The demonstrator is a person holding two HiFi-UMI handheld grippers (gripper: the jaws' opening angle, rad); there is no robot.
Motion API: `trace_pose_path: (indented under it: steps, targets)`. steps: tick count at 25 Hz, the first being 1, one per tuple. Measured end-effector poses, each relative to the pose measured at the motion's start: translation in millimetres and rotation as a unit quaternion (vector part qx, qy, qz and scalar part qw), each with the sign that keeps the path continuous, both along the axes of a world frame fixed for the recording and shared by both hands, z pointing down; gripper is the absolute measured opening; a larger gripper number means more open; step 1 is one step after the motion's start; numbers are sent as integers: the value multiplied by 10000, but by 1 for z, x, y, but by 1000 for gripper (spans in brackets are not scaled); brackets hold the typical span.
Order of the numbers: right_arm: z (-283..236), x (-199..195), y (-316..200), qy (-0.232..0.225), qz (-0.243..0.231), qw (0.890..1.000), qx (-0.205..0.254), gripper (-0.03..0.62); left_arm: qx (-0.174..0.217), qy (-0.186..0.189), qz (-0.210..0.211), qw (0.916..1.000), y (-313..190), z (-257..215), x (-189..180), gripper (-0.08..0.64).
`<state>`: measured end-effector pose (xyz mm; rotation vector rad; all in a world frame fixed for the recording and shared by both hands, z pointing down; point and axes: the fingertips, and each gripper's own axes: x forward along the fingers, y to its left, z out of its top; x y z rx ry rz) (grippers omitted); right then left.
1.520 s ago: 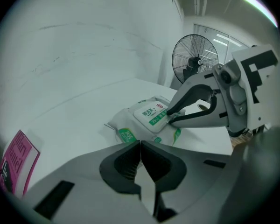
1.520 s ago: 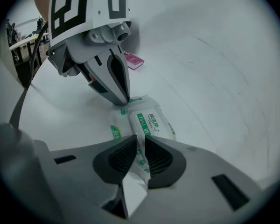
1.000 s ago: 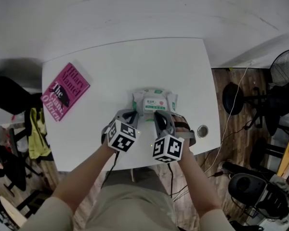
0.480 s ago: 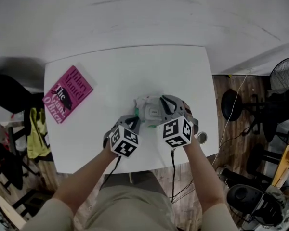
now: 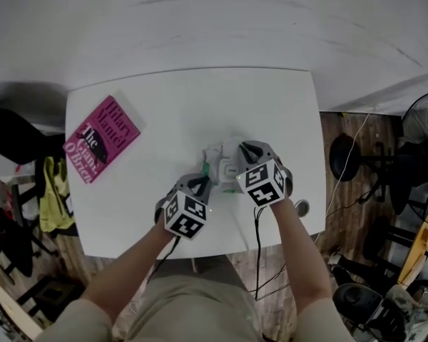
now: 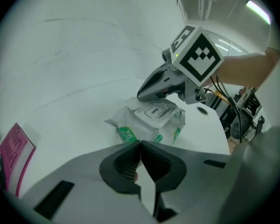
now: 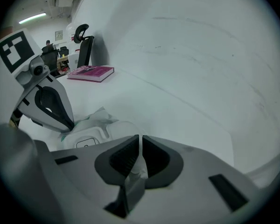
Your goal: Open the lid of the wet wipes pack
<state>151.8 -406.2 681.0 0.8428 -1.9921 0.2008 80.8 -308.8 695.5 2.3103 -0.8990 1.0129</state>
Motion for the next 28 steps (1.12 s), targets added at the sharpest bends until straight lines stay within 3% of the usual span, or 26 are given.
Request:
trace_pose_path:
  steps: [7,12,21,28]
  targets:
    - [4,1,-4,-271,387,9988,-153,29,79,-35,51,9999,0,-1,-1,25]
    - [-33,2,0,-698,707,9950,-47,25,-214,255,-414,9986,0,-9,-12,25]
    - [-176,-12,25,-1502,672,9819,938,25,597,468,-608,9953,-22,-97,-41,25]
    - [-283,-14,58,-2435,979,9512,1622,25,1772,897,-319,9796,-21,-211,-31,25]
